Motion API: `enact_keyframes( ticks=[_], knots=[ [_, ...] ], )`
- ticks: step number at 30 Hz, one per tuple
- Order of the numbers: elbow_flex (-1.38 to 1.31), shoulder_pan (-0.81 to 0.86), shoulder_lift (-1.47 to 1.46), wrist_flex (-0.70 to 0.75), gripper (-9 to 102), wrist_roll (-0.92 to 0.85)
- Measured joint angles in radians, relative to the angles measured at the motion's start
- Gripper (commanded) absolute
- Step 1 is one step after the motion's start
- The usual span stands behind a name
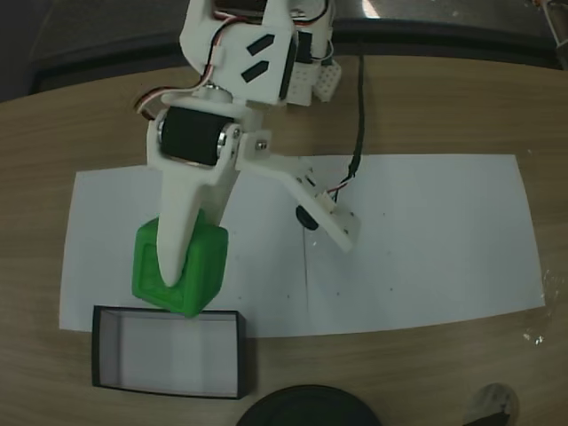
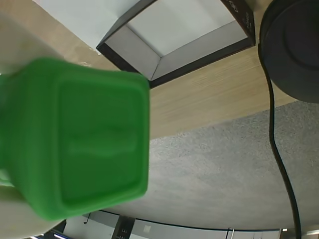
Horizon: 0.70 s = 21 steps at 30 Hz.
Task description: Grab a green square and put it in the box.
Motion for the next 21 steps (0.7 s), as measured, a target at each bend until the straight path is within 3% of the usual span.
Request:
enact_keyframes(
  ticks=[10,18,21],
  knots=[
    [0.002,0.057,-0.362,-0.293,7,0.000],
    [-0.014,0.114,-0.531,-0.316,7,0.000],
    [-0.018,0.115,-0.545,-0.316,17,0.000]
  ],
)
